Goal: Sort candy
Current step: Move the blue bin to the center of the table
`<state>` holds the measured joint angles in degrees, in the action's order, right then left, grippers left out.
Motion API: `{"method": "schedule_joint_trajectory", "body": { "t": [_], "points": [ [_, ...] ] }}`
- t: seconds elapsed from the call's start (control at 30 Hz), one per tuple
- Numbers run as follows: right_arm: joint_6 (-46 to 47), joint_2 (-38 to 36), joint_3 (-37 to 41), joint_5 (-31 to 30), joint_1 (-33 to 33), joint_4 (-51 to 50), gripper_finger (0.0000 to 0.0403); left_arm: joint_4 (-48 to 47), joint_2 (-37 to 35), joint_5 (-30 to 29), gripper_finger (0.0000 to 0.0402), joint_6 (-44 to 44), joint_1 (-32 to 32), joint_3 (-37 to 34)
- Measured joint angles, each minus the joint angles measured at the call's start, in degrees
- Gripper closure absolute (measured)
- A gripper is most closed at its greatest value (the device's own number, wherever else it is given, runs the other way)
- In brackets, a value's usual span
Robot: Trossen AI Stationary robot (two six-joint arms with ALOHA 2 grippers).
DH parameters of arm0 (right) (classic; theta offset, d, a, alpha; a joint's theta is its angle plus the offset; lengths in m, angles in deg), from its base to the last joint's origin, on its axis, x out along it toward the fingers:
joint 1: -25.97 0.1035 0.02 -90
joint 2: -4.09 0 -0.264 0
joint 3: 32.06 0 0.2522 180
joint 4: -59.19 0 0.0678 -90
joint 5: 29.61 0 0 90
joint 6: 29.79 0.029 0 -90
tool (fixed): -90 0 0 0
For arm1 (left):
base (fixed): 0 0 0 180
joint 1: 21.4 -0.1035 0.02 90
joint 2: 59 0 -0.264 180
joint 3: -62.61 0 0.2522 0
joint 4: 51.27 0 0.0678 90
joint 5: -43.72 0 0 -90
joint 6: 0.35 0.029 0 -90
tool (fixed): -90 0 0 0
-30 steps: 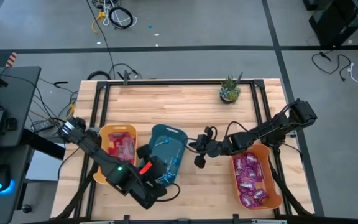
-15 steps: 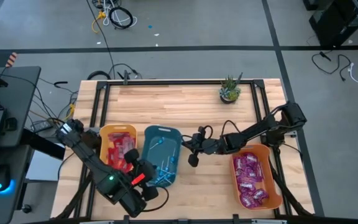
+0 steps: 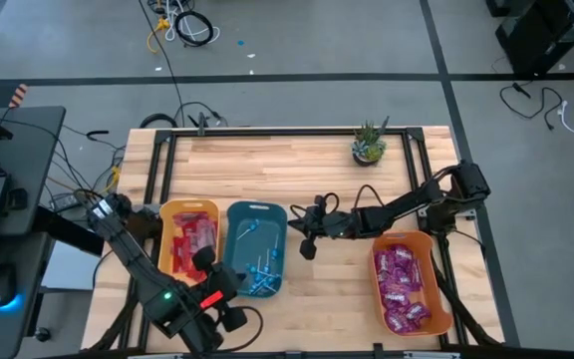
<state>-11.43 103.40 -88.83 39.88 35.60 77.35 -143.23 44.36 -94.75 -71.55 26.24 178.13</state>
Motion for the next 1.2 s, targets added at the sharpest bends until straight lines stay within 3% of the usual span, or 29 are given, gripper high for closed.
{"method": "schedule_joint_trajectory", "body": {
  "t": [0.23,0.57,1.2],
  "points": [
    [4.62,-0.49,0.02,0.28,1.78,-7.44,0.0403,-0.16,0.02,-0.15,0.0402,-1.29,0.86,0.00],
    [4.59,0.01,0.02,0.44,4.25,-3.58,0.0403,-0.29,0.04,-0.17,0.0402,-1.29,0.90,0.00],
    [-1.60,0.01,0.02,1.17,-0.28,1.37,0.0403,-0.73,0.28,-3.55,0.0402,-1.22,0.87,-0.02]
  ]
}}
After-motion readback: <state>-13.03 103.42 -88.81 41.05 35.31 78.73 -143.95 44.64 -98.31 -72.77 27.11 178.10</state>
